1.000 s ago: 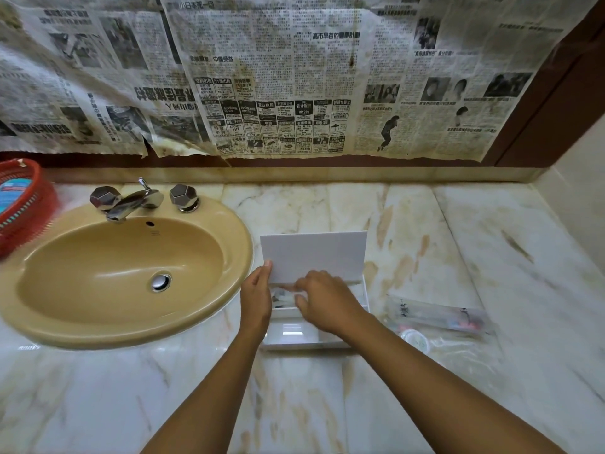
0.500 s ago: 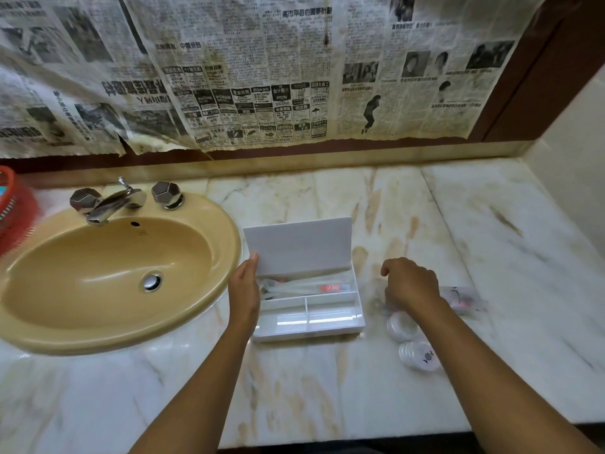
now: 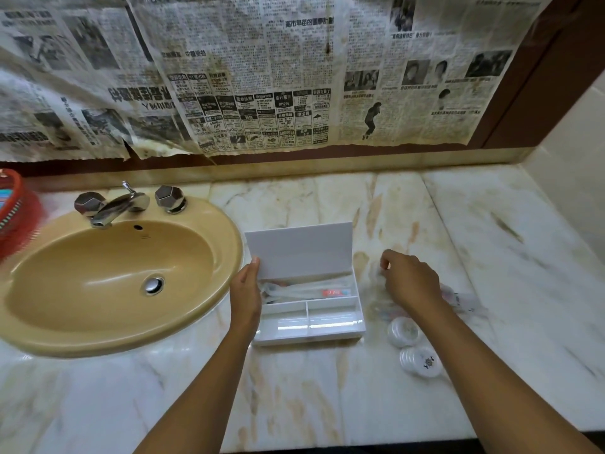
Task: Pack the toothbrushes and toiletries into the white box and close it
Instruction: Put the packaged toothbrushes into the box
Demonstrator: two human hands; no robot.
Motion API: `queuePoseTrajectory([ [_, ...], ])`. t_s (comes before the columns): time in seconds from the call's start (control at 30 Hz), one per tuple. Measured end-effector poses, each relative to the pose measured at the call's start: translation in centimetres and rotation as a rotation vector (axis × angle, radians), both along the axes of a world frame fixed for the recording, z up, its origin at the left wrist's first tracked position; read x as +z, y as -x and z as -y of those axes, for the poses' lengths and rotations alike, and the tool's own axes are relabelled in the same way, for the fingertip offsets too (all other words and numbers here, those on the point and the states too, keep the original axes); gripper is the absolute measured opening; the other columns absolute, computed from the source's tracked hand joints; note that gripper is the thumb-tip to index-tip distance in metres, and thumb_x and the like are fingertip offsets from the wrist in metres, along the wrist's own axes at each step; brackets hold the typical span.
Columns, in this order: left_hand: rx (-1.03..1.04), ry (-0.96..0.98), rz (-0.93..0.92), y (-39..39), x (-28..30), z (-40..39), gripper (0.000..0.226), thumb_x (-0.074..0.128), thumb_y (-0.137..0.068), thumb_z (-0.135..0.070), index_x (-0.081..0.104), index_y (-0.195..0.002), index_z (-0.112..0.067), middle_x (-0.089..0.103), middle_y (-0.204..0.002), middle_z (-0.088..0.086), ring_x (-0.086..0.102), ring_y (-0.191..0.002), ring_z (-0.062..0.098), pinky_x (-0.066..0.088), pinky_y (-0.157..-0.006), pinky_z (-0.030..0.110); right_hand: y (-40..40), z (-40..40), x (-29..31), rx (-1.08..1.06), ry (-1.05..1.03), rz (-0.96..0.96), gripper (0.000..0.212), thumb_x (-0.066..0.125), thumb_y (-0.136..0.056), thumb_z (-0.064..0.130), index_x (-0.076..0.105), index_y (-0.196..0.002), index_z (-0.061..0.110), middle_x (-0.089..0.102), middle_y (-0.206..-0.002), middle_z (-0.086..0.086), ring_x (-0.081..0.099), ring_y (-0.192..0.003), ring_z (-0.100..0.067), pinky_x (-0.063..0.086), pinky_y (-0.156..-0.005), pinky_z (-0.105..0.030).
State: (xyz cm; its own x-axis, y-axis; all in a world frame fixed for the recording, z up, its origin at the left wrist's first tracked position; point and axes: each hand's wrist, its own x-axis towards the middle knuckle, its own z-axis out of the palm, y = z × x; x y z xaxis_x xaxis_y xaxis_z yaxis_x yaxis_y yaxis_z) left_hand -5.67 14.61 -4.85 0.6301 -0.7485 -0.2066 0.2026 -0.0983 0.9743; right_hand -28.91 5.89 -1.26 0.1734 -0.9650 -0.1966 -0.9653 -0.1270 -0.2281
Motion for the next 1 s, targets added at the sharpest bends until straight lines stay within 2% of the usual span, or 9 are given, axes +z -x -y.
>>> queuePoseTrajectory([
  [0.07, -0.011, -0.003, 0.015, 0.0, -0.1, -0.1, 0.019, 0.042, -0.105, -0.017, 0.06, -0.103, -0.016, 0.064, -0.092, -0.012, 0.064, -0.07, -0.014, 0.045, -0.054, 0.003, -0.9, 0.0, 1.2, 0.022, 0.057, 0.063, 0.017, 0.048, -0.09, 0.007, 0.054, -0.095, 0.021, 0.064, -0.094, -0.002, 0.05, -0.072, -0.024, 0.032, -0.059, -0.028],
  [0.17, -0.002, -0.021, 0.025, -0.4, -0.4, -0.1, 0.021, 0.043, -0.105, -0.019, 0.063, -0.098, -0.019, 0.066, -0.094, -0.01, 0.066, -0.084, 0.001, 0.046, -0.058, 0.003, -2.4, -0.5, 3.4, 0.085, 0.138, 0.135, 0.015, 0.047, -0.091, 0.008, 0.05, -0.09, 0.023, 0.065, -0.088, 0.0, 0.05, -0.067, -0.024, 0.029, -0.051, -0.027],
  [0.27, 0.0, -0.053, 0.032, -0.8, -0.8, -0.1, 0.024, 0.044, -0.104, -0.019, 0.065, -0.099, -0.009, 0.071, -0.088, -0.006, 0.066, -0.083, 0.004, 0.046, -0.06, 0.005, -3.9, -1.2, 6.5, 0.159, 0.206, 0.21, 0.017, 0.046, -0.091, 0.008, 0.051, -0.091, 0.024, 0.065, -0.086, 0.002, 0.053, -0.068, -0.025, 0.037, -0.052, -0.029],
  [0.4, -0.017, -0.065, 0.035, -1.0, -1.3, 0.0, 0.027, 0.045, -0.104, -0.019, 0.065, -0.099, -0.002, 0.068, -0.089, 0.0, 0.063, -0.08, 0.006, 0.046, -0.059, 0.007, -6.5, -2.9, 10.3, 0.279, 0.2, 0.472, 0.008, 0.05, -0.096, 0.017, 0.054, -0.095, 0.024, 0.065, -0.089, 0.004, 0.06, -0.072, -0.02, 0.053, -0.061, -0.036],
  [0.5, -0.02, -0.066, 0.037, -1.2, -1.6, 0.0, 0.028, 0.046, -0.104, -0.021, 0.065, -0.09, -0.005, 0.069, -0.08, -0.001, 0.064, -0.071, 0.002, 0.048, -0.06, 0.01, -8.6, -4.0, 10.9, 0.358, 0.137, 0.621, 0.006, 0.051, -0.095, 0.016, 0.055, -0.096, 0.021, 0.066, -0.091, 0.003, 0.061, -0.076, -0.02, 0.053, -0.066, -0.04],
  [0.7, -0.038, -0.064, 0.05, -1.1, -1.5, 0.0, 0.04, 0.047, -0.104, -0.022, 0.053, -0.065, -0.014, 0.054, -0.05, -0.014, 0.05, -0.049, -0.001, 0.04, -0.05, 0.011, -11.7, -4.4, 5.0, 0.418, 0.079, 0.414, 0.008, 0.058, -0.092, 0.022, 0.063, -0.097, 0.019, 0.059, -0.098, 0.001, 0.059, -0.083, -0.021, 0.044, -0.068, -0.029],
  [0.77, -0.039, -0.076, 0.044, -1.2, -1.5, -0.1, 0.037, 0.048, -0.103, -0.025, 0.057, -0.069, -0.013, 0.06, -0.059, -0.013, 0.055, -0.059, 0.0, 0.043, -0.059, 0.012, -12.1, -4.5, 2.9, 0.416, 0.063, 0.321, 0.012, 0.057, -0.093, 0.022, 0.065, -0.102, 0.019, 0.053, -0.103, -0.001, 0.059, -0.085, -0.023, 0.038, -0.068, -0.025],
  [0.87, -0.04, -0.079, 0.023, -1.6, -2.0, 0.0, 0.031, 0.05, -0.102, -0.028, 0.069, -0.088, -0.009, 0.074, -0.09, 0.006, 0.067, -0.084, 0.015, 0.052, -0.077, 0.024, -12.8, -4.8, 0.5, 0.446, 0.041, 0.231, 0.023, 0.055, -0.094, 0.015, 0.066, -0.115, 0.019, 0.056, -0.107, -0.004, 0.059, -0.091, -0.024, 0.041, -0.074, -0.026],
  [1.0, -0.032, -0.09, 0.044, -1.6, -2.2, 0.1, 0.029, 0.049, -0.103, -0.028, 0.069, -0.087, -0.014, 0.073, -0.089, 0.003, 0.066, -0.085, 0.015, 0.051, -0.074, 0.021, -13.3, -5.1, -2.1, 0.48, 0.0, 0.142, 0.028, 0.059, -0.091, 0.007, 0.066, -0.117, 0.017, 0.063, -0.107, -0.008, 0.061, -0.092, -0.024, 0.051, -0.086, -0.032],
])
